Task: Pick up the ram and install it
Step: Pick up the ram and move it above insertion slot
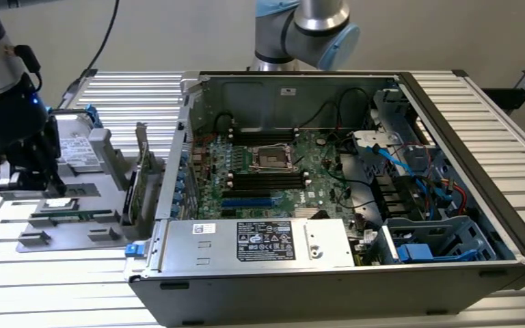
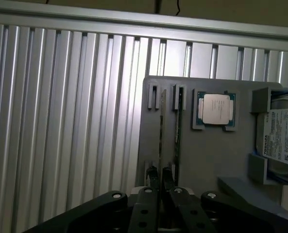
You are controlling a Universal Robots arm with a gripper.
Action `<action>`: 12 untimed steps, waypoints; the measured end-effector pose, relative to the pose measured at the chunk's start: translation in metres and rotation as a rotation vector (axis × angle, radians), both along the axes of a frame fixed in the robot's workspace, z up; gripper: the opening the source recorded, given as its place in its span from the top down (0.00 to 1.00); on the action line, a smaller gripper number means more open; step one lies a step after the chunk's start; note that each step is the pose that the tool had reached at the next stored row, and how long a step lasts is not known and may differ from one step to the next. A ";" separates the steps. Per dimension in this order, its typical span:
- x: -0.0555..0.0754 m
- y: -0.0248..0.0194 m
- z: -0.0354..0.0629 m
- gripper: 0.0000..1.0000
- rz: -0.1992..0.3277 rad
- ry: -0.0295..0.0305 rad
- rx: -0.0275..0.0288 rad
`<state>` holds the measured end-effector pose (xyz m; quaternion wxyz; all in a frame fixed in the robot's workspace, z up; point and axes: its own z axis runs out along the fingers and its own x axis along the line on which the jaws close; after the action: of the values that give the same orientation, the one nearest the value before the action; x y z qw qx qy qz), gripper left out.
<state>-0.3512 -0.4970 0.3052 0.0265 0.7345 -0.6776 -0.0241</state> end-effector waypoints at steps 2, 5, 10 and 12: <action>0.003 0.0000 0.0041 0.86 0.004 0.0000 0.0000; 0.009 0.0000 0.0096 0.86 0.009 -0.0001 0.0001; 0.018 0.0000 0.0183 0.86 0.018 0.0000 0.0000; 0.022 0.0000 0.0213 0.86 0.020 0.0000 0.0000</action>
<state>-0.3290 -0.4970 0.3265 0.0268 0.7413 -0.6702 -0.0238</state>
